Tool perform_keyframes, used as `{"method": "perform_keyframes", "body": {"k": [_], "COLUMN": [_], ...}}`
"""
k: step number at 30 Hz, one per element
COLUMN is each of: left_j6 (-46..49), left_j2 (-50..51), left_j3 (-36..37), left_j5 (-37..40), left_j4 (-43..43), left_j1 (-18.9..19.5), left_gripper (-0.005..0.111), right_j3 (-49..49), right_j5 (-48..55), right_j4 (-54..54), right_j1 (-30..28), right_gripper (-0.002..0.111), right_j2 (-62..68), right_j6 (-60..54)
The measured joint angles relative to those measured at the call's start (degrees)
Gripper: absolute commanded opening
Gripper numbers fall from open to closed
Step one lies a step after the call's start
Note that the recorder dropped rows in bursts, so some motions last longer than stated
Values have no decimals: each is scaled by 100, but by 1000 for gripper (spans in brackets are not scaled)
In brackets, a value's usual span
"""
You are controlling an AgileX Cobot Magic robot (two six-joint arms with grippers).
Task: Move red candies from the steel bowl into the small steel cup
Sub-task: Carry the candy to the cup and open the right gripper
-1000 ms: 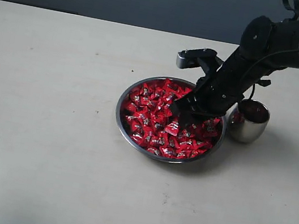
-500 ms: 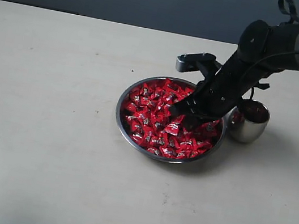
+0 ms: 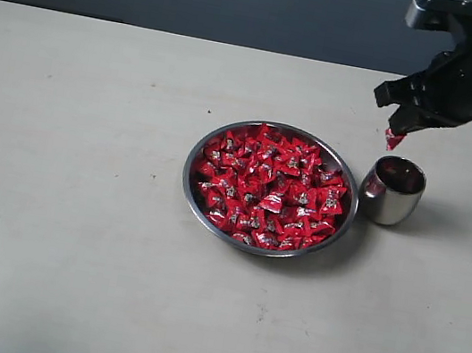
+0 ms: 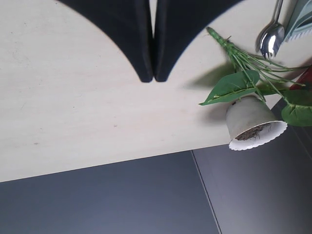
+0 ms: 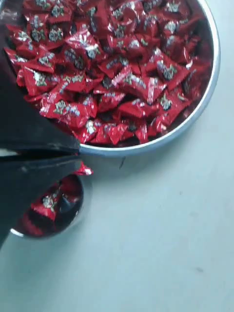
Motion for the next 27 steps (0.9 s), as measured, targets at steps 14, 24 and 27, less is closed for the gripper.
{"method": "perform_keyframes", "body": {"k": [14,24,27], "left_j6": [0,0,0], "left_j2": [0,0,0], "left_j3": [0,0,0], "left_j5": [0,0,0], "left_j4": [0,0,0], "left_j1": [0,0,0], "left_gripper": [0,0,0], "right_j3": [0,0,0], "right_j5": [188,212,212], "right_j4": [-119,-119,-48], "right_j1": [-293,-293,-293], "right_gripper": [2,39,39], "right_j2": [687,687,650], "right_j6": [35,39,39]}}
